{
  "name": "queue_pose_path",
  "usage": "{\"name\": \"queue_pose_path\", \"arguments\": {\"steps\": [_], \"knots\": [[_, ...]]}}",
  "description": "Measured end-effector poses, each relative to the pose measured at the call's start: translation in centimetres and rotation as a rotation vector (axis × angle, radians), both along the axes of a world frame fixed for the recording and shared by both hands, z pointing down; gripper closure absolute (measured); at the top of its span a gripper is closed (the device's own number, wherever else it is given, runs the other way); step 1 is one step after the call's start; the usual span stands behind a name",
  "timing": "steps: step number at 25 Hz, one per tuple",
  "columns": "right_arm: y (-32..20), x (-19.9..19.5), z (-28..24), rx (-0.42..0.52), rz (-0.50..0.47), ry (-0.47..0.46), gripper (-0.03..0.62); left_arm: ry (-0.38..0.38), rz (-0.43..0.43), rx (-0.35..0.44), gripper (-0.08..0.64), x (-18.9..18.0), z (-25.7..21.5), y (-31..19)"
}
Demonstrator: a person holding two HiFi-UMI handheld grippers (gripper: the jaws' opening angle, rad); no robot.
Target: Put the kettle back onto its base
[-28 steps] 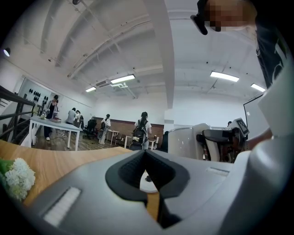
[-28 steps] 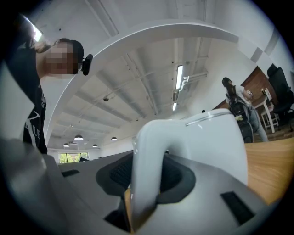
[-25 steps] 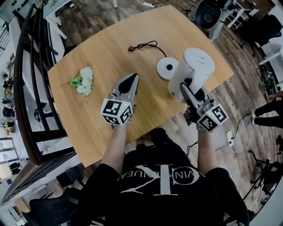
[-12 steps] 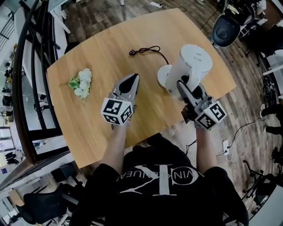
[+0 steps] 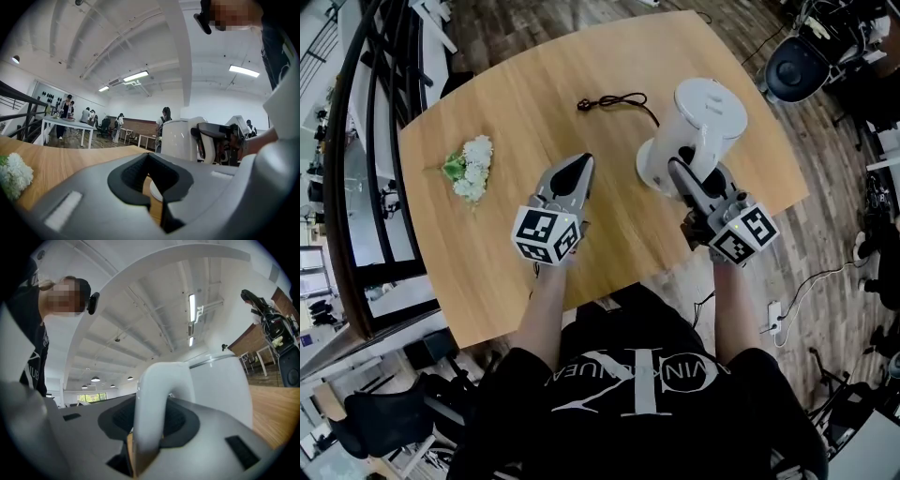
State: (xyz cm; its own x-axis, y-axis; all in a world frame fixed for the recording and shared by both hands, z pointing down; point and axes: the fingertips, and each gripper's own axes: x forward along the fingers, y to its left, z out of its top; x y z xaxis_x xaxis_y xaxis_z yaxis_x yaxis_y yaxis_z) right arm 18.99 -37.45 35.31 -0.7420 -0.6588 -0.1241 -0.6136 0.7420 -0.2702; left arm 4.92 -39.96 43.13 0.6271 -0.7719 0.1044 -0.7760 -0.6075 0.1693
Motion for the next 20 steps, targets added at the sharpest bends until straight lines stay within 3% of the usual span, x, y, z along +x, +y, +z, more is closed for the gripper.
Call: {"name": "queue_pose_path", "arguments": {"steps": [20], "knots": [[-1.2,-1.5,1.9,0.007,-0.078,0.036,0.46,0.001,-0.03,-0.041,0.551,-1.0,1.9,-0.9]]}}
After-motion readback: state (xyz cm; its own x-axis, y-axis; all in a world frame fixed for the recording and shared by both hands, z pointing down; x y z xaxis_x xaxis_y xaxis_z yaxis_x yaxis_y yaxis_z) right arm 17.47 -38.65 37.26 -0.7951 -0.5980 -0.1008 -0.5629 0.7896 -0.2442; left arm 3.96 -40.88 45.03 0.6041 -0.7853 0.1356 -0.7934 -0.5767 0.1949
